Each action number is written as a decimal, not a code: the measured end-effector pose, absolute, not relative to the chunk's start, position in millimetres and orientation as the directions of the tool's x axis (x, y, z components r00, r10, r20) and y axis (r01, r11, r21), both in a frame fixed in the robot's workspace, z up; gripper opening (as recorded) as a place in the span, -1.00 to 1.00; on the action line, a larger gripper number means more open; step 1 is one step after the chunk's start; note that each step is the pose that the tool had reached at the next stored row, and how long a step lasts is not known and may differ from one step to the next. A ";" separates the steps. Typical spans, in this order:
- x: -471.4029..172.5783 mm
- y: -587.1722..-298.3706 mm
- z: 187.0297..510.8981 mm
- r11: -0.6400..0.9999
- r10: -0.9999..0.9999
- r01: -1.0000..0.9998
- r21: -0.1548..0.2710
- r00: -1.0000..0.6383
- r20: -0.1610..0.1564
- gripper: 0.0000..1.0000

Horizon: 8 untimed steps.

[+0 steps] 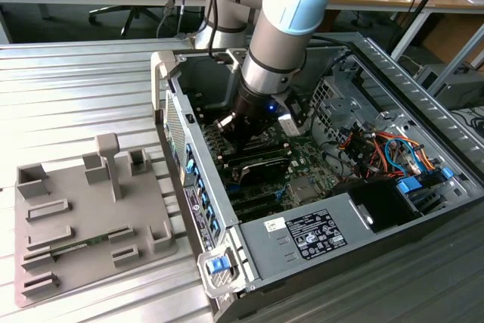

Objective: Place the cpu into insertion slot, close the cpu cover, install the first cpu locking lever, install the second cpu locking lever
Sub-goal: 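Install the second cpu locking lever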

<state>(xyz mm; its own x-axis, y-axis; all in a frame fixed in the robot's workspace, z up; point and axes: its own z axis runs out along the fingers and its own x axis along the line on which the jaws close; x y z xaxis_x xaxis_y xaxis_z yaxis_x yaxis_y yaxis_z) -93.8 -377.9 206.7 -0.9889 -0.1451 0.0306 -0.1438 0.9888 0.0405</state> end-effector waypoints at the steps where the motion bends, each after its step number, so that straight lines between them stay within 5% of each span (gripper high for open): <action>1: -94.5 -377.5 206.6 0.988 -0.147 -0.146 0.040 -0.989 0.031 -0.78; 8: -99.4 -369.9 202.1 0.979 -0.202 -0.201 0.041 -0.979 0.031 -0.78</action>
<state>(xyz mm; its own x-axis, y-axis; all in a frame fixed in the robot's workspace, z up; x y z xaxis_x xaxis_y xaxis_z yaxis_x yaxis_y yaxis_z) -99.4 -369.9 202.1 -0.9789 -0.2018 0.0307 -0.2005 0.9788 0.0406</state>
